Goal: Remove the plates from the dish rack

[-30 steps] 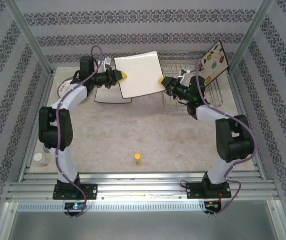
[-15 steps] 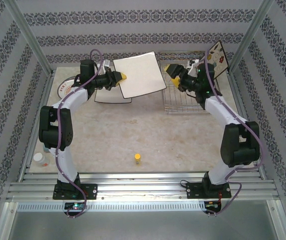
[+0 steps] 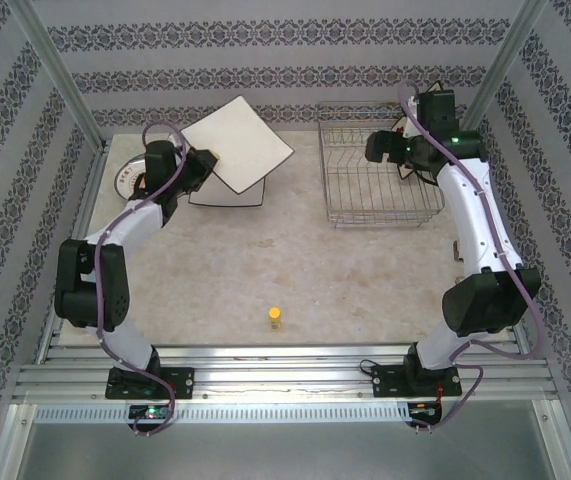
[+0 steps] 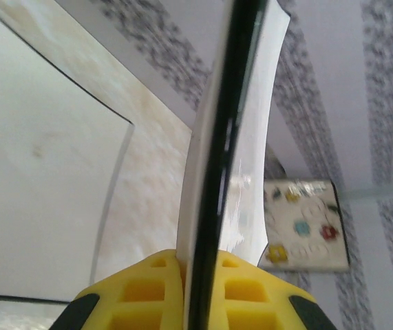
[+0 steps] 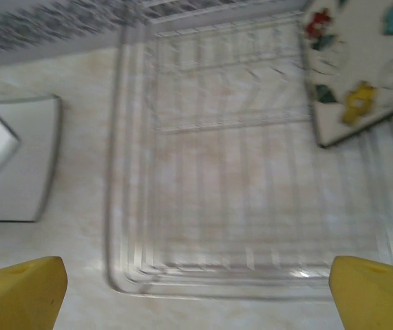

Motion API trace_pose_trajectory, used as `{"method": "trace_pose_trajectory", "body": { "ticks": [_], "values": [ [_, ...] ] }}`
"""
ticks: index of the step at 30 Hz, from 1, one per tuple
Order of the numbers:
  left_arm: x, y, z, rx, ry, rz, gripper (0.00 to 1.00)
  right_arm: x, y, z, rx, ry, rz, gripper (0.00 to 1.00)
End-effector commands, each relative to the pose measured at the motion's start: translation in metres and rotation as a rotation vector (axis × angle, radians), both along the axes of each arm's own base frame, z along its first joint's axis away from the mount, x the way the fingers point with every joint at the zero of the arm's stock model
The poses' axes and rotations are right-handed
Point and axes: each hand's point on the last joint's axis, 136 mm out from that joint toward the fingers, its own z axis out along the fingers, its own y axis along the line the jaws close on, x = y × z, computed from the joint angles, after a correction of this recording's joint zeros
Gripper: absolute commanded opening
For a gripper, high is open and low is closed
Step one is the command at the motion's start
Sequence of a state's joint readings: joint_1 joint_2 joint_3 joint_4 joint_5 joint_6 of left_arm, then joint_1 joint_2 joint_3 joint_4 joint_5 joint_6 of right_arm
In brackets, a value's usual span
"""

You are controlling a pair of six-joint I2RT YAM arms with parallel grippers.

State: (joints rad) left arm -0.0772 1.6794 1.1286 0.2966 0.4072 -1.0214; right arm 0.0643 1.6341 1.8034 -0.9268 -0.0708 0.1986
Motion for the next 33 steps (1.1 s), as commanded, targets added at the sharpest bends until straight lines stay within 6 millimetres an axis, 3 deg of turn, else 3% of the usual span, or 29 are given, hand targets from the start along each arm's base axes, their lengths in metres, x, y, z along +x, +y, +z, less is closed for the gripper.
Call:
{"method": "trace_pose_trajectory", "body": {
  "ticks": [1,4,11,24,33],
  "values": [
    [0.011,0.034,0.075,-0.089,-0.286,0.259,0.00,-0.033,-0.036,-0.013,-0.202,0.148,-0.024,0.98],
    [0.009,0.035,0.065,-0.103,-0.296,0.354,0.00,-0.038,-0.040,-0.003,-0.223,0.135,-0.031,0.98],
    [0.017,0.017,0.045,-0.157,-0.316,0.474,0.00,-0.045,-0.051,-0.009,-0.278,0.213,-0.028,0.98],
    [0.028,-0.004,0.006,-0.254,-0.352,0.597,0.00,-0.047,-0.046,-0.012,-0.254,0.206,-0.005,0.98],
    [0.031,-0.002,-0.011,-0.298,-0.349,0.649,0.00,-0.045,-0.044,-0.016,-0.250,0.212,0.001,0.98]
  ]
}}
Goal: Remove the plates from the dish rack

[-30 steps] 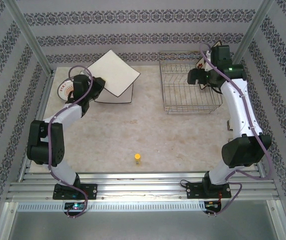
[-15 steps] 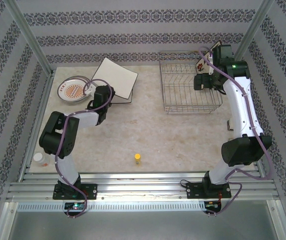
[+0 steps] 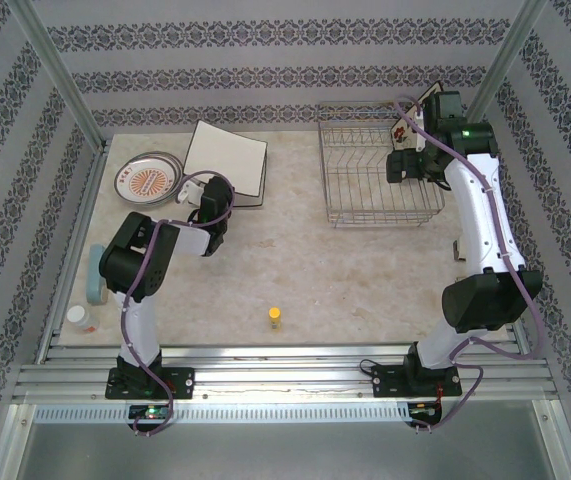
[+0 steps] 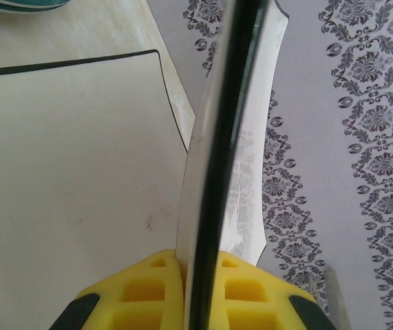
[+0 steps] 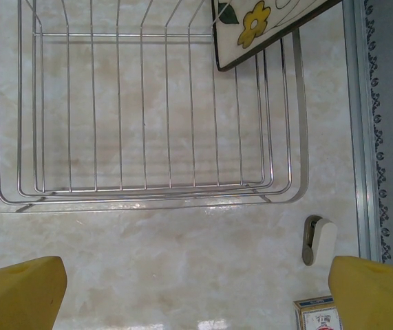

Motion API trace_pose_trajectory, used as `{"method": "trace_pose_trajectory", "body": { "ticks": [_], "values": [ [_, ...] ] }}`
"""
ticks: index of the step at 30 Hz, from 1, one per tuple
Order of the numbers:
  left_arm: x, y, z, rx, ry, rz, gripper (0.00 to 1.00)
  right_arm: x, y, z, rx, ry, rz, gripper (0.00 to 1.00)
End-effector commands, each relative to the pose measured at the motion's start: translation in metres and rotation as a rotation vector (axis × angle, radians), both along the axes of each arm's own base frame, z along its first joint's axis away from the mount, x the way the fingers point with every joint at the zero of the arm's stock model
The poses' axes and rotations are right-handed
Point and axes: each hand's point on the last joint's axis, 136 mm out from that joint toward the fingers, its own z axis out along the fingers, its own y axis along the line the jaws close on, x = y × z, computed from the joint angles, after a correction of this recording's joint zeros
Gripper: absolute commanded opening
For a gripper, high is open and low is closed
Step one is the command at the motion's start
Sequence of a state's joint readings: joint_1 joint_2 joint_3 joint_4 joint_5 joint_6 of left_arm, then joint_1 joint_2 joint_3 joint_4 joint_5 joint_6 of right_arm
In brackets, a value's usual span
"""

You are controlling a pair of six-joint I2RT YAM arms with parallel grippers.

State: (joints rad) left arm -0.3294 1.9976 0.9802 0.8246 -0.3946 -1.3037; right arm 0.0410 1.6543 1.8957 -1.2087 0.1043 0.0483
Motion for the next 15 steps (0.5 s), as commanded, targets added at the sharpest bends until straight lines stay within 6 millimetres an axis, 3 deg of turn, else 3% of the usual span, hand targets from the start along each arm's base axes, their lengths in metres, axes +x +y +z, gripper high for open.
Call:
{"method": "trace_pose_trajectory", "body": {
  "ticks": [1,15],
  "values": [
    [0.012,0.000,0.093,-0.160,-0.336,0.066,0.00,-0.003,-0.002,-0.003,-0.008,0.013,0.004,0.98],
    [0.018,-0.004,0.058,-0.234,-0.274,0.074,0.00,0.000,0.001,-0.005,-0.014,0.016,0.011,0.98]
  ]
}}
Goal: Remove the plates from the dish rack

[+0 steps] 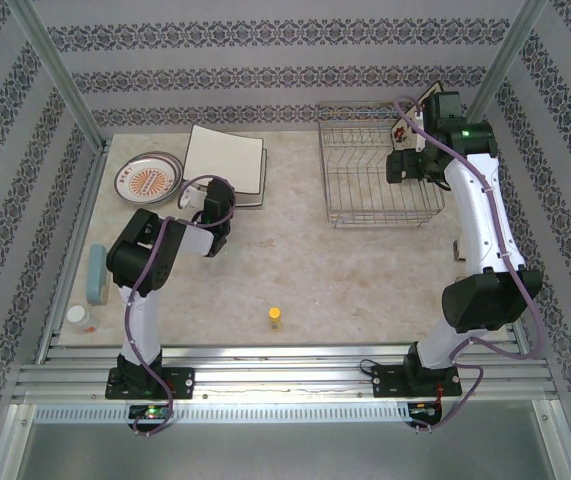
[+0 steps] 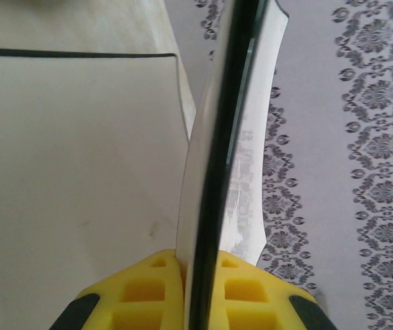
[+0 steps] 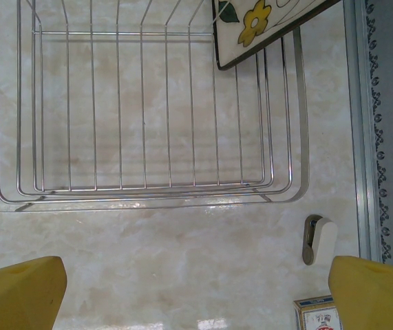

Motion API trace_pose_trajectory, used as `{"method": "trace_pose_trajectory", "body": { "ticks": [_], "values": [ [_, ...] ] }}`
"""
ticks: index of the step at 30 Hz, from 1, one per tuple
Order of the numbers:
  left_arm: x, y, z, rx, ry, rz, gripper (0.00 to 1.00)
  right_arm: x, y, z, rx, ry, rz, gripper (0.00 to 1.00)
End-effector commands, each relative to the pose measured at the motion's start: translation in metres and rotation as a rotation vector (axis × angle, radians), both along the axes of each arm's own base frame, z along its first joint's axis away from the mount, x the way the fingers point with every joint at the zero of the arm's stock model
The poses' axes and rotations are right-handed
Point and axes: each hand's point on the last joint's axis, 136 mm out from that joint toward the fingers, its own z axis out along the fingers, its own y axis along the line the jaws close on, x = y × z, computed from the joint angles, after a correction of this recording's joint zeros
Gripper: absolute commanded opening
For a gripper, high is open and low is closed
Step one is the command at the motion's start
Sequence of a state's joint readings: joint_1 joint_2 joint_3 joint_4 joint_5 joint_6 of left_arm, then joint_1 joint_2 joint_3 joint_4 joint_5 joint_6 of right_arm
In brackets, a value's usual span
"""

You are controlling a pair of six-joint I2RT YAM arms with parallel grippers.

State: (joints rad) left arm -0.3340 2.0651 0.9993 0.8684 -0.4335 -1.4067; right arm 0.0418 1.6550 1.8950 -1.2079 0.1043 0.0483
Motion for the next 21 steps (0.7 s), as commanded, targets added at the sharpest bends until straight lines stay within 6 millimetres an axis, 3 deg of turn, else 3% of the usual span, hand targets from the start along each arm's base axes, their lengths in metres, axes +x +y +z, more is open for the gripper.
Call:
{"method": "trace_pose_trajectory", "body": {
  "ticks": [1,21],
  "values": [
    [0.013,-0.005,0.072,-0.144,-0.257,0.030,0.00,0.000,0.001,-0.004,-0.014,0.014,0.011,0.98],
    [0.012,-0.007,0.025,-0.218,-0.125,0.009,0.00,0.001,0.003,-0.005,-0.016,0.009,0.018,0.98]
  ]
}}
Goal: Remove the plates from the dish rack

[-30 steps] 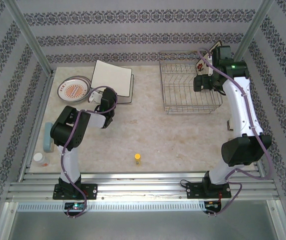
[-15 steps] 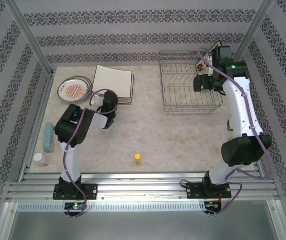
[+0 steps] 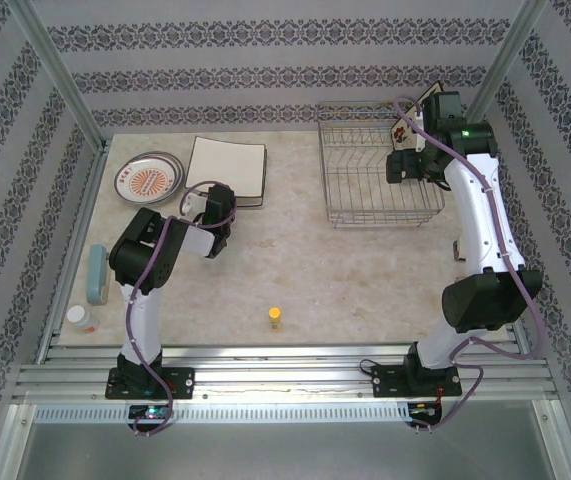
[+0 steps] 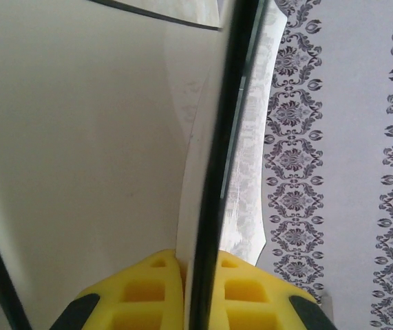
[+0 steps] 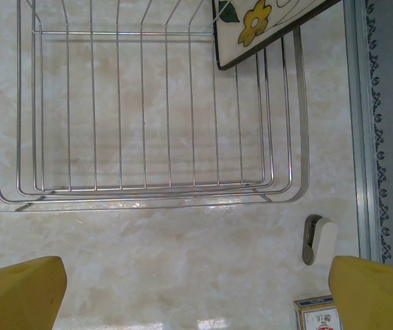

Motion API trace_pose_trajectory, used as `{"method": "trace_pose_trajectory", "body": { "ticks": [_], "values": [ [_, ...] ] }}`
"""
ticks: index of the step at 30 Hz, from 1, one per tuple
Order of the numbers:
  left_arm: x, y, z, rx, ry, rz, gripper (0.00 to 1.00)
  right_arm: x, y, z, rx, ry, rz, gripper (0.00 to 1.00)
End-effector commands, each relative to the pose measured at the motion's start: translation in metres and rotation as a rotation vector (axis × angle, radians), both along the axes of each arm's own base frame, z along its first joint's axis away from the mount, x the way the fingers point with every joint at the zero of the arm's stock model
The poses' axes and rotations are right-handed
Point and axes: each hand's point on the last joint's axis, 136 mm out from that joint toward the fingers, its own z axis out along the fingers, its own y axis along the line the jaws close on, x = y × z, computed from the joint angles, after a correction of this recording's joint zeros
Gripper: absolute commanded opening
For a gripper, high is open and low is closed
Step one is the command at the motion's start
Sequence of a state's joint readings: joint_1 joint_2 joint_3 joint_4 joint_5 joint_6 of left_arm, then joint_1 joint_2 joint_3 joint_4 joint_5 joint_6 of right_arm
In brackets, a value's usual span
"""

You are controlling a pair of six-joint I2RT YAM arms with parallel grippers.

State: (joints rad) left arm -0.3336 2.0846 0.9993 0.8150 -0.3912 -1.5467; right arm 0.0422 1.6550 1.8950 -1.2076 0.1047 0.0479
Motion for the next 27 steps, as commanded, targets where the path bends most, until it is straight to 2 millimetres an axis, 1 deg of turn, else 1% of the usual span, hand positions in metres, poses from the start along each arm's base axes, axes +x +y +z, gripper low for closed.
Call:
{"method": "trace_pose_trajectory", "body": {
  "ticks": [1,4,9,18,22,25,27],
  "values": [
    [0.015,-0.002,0.046,-0.098,-0.172,0.022,0.00,0.001,0.003,-0.004,-0.014,0.009,0.017,0.98],
    [0.013,0.001,0.040,-0.097,-0.153,0.028,0.00,0.001,0.004,-0.004,-0.013,0.007,0.018,0.98],
    [0.015,0.000,0.034,-0.113,-0.138,0.015,0.00,0.001,0.003,-0.003,-0.018,0.006,0.019,0.98],
    [0.011,0.006,0.025,-0.097,-0.103,0.023,0.00,0.001,0.003,-0.003,-0.023,0.003,0.019,0.98],
    [0.010,0.007,0.022,-0.085,-0.081,0.019,0.15,0.000,0.003,-0.003,-0.024,0.003,0.018,0.98],
    [0.008,0.007,0.020,-0.075,-0.053,0.011,0.23,0.000,0.003,-0.003,-0.025,0.001,0.016,0.98],
    [0.007,0.006,0.022,-0.066,-0.044,0.002,0.27,0.001,0.003,-0.003,-0.024,0.001,0.019,0.98]
  ]
}}
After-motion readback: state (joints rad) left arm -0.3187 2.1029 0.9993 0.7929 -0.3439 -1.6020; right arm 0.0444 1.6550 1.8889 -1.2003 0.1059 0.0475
